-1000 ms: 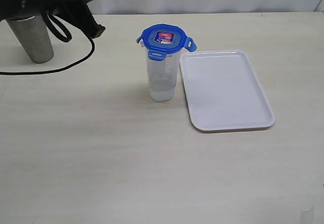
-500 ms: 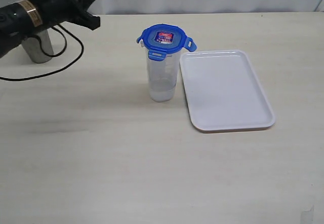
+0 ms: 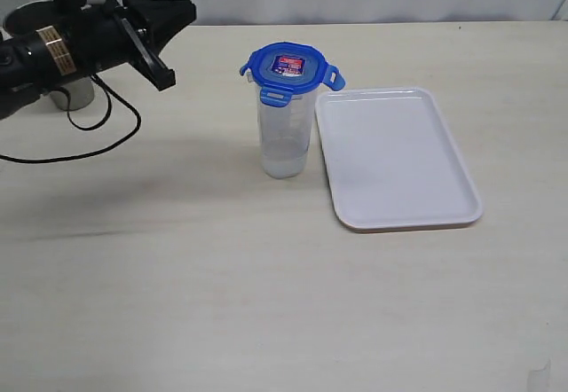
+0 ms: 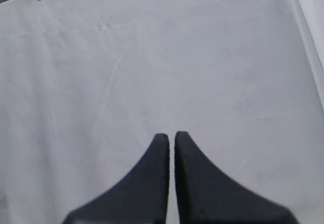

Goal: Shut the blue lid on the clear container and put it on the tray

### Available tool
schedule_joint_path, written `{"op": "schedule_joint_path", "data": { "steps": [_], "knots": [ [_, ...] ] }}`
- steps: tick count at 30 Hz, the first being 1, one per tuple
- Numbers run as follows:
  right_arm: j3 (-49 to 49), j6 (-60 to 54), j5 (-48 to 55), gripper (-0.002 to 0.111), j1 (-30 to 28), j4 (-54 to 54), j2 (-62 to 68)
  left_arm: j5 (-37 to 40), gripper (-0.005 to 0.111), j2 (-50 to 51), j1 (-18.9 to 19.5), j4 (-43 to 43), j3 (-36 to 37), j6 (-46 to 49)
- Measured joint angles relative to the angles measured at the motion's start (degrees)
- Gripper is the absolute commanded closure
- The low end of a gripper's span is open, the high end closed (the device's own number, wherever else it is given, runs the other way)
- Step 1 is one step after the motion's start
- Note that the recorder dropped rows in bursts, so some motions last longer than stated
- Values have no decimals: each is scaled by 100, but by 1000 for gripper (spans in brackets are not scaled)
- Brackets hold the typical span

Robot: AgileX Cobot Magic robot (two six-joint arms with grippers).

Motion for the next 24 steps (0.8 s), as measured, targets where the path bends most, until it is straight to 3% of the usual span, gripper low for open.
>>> {"op": "schedule_joint_path", "data": {
  "steps": [5, 8, 15, 20, 22, 24],
  "knots": [
    [-362, 268, -257, 104, 0, -269, 959, 230, 107, 10, -264, 0, -22, 149],
    [-885, 852, -544, 104, 0, -1185, 1966, 478, 107, 23, -387, 0, -22, 235],
    [-2626, 3289, -620, 104, 0, -4850, 4681, 1078, 107, 34, -439, 292, -138, -90],
    [-4167, 6101, -320, 104, 0, -8498, 6416, 1394, 107, 176, -439, 1205, -655, -1007],
    [-4694, 6913, -474, 104, 0, -9496, 6890, 1409, 107, 247, -439, 1401, -826, -1199],
    [-4906, 6977, -813, 104, -26, -9835, 7224, 1418, 107, 341, -439, 1488, -940, -1261]
  ]
}}
